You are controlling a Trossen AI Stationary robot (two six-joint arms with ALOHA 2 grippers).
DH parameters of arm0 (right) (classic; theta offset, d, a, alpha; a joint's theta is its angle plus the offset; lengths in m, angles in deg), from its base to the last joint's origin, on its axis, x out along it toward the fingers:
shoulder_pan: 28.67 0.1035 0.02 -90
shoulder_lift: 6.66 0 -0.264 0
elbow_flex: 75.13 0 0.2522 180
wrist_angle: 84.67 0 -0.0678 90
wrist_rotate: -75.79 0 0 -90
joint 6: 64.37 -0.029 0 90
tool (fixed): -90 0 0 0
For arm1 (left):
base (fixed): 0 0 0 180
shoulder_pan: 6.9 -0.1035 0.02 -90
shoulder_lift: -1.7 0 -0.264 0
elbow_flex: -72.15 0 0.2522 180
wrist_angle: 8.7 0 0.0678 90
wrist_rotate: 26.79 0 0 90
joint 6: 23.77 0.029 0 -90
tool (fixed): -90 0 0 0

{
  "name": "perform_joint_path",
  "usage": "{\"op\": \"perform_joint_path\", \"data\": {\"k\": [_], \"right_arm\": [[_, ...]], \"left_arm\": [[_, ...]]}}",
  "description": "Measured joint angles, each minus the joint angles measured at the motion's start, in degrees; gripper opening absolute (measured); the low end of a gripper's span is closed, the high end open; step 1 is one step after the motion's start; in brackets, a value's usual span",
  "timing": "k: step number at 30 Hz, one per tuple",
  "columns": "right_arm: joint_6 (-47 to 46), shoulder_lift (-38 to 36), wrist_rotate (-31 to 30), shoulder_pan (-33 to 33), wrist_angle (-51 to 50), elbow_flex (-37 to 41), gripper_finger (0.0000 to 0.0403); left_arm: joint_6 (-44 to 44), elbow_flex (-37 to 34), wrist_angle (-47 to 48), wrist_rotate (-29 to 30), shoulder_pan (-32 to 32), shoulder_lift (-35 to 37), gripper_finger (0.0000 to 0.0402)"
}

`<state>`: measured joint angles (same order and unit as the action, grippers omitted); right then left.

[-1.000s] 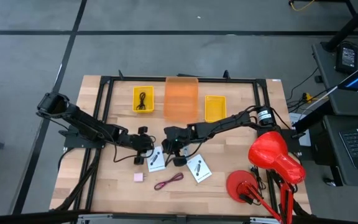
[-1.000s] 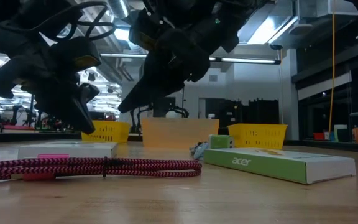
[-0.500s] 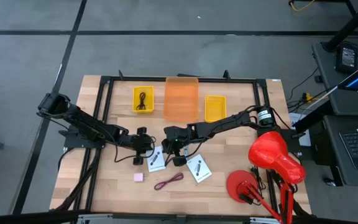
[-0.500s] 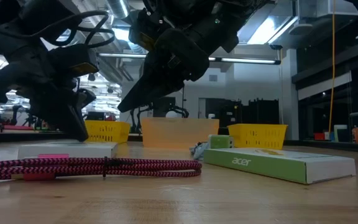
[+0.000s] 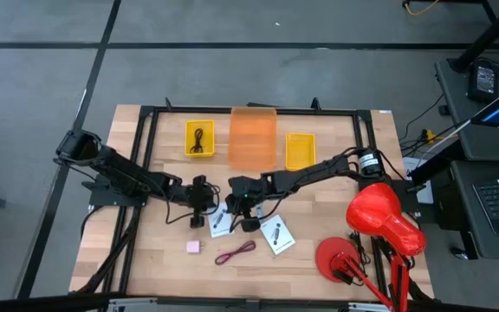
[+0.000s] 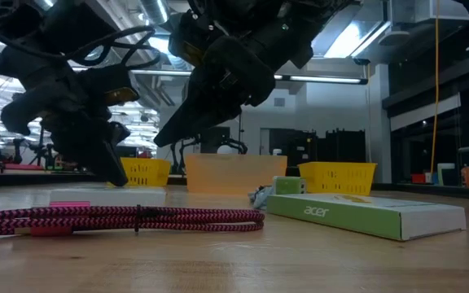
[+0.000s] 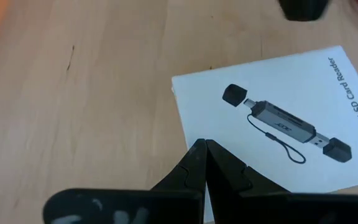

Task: Pick and place items into bin
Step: Put the left card reader box into the orange bin

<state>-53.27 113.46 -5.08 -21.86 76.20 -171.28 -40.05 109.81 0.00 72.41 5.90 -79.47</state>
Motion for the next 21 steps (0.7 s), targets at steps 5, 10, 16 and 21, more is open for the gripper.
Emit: {"op": "perform_joint_path", "data": {"k": [5,10,16,21], "right_arm": [[1.6,0.0,0.0,1.0,0.0,0.0,0.0],[1.5,0.0,0.0,1.1,0.0,0.0,0.0],[1.4,0.0,-0.1,1.4,-0.1,0.0,0.0],[1.4,0.0,0.0,1.6,-0.2,0.0,0.0]], "left_arm": [[-3.2,-2.1,-2.6,-0.7,-1.8,0.1,0.0002],[-4.0,-4.0,-6.9,-2.3,-2.6,0.1,0.0002],[-6.3,-6.8,-12.2,-3.2,-3.6,0.1,0.0002],[-5.8,-8.6,-17.6,-2.8,-3.9,-0.3,0.0002]]}}
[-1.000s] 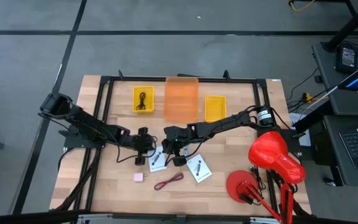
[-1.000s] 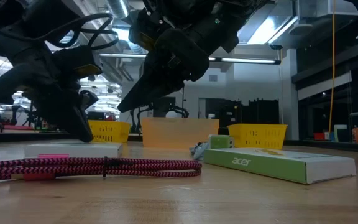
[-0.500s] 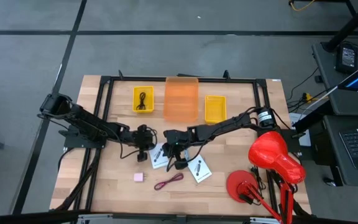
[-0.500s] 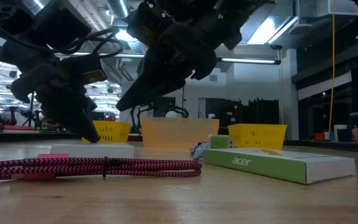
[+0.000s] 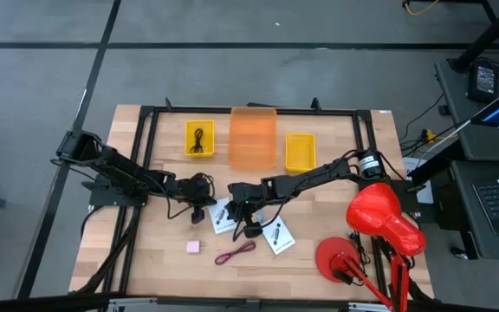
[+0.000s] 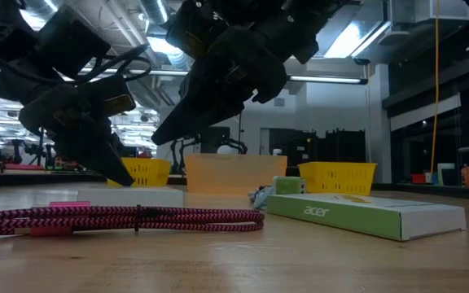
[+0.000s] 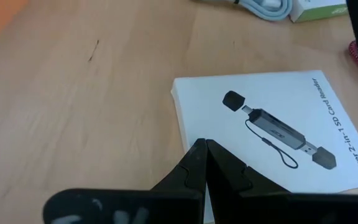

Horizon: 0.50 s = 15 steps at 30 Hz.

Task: Pick and place items into bin
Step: Put the left card reader box into the orange bin

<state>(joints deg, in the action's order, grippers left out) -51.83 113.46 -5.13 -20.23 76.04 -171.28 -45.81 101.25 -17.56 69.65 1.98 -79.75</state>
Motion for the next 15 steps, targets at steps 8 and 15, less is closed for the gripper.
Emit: {"op": "perform_joint_path", "data": {"k": [8,15], "right_arm": [[0.0,0.0,0.0,-0.1,-0.4,0.0,0.0],[0.1,0.0,0.0,-0.1,-0.3,0.0,0.0]], "left_arm": [[2.0,0.1,-2.6,0.1,0.3,-0.1,0.0002],[5.5,1.5,-1.8,0.3,0.8,0.2,0.0002]]}}
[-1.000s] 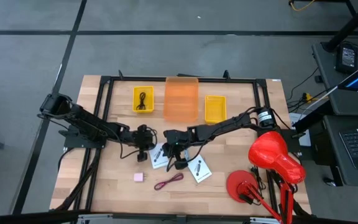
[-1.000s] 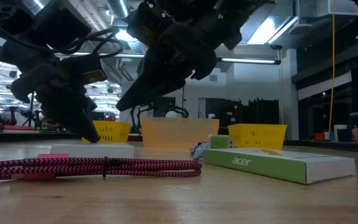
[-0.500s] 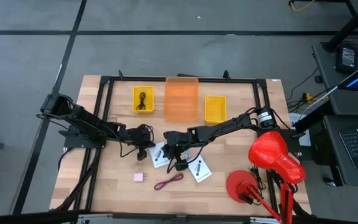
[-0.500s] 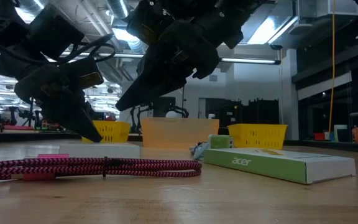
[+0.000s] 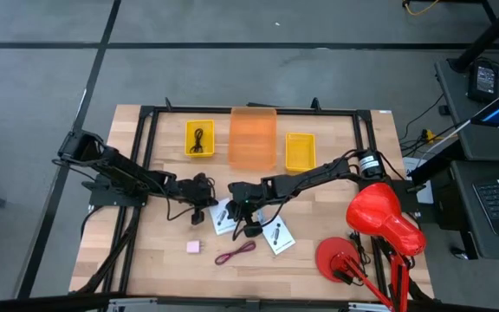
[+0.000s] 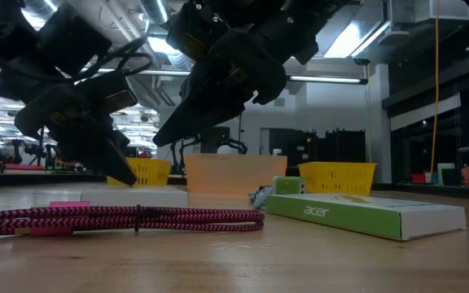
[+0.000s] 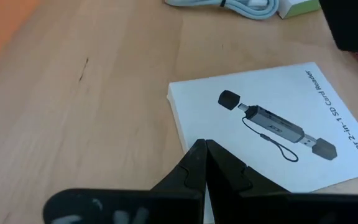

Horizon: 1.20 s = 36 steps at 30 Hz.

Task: Pick and place items into bin
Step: Put the left card reader box into the orange bin

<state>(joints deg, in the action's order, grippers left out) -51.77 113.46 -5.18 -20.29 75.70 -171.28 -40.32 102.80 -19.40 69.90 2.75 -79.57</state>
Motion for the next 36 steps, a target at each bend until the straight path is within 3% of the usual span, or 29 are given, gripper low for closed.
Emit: {"op": "perform_joint_path", "data": {"k": [8,14,36], "right_arm": [[0.1,0.0,0.0,0.0,-0.3,0.0,0.0],[0.1,0.0,0.0,0.0,-0.3,0.0,0.0],[0.1,0.0,0.0,-0.2,-0.2,0.0,0.0]], "left_arm": [[1.8,0.3,0.2,0.4,0.0,3.0,0.0002],[1.0,0.4,5.9,2.6,0.0,4.4,0.0002],[1.0,0.5,4.5,2.4,1.8,4.4,0.0002]]}}
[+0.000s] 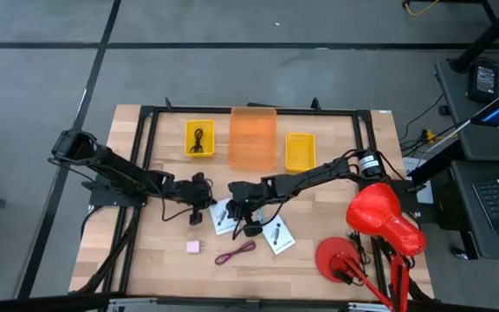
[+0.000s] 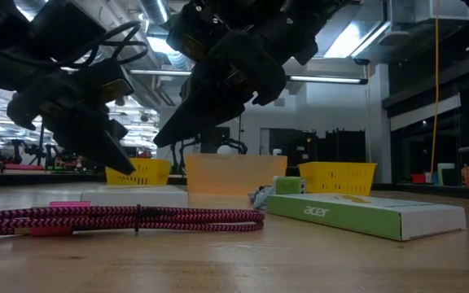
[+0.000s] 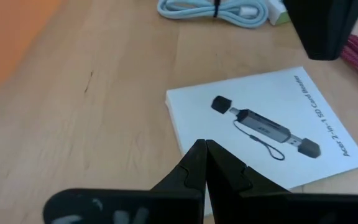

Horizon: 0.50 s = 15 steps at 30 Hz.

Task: Pick and place items into bin
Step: Put the left card reader box into the orange bin

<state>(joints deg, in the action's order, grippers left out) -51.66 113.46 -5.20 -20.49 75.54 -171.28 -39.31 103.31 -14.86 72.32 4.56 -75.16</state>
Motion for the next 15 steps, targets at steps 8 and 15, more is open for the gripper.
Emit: {"op": "perform_joint_path", "data": {"k": [8,15], "right_arm": [[0.0,0.0,0.0,0.0,0.2,0.0,0.0],[0.0,0.0,0.0,0.0,0.3,0.0,0.0]], "left_arm": [[0.2,0.0,0.0,0.3,0.2,-0.2,0.0002],[0.8,0.0,-1.9,0.8,-0.1,-3.5,0.0002]]}}
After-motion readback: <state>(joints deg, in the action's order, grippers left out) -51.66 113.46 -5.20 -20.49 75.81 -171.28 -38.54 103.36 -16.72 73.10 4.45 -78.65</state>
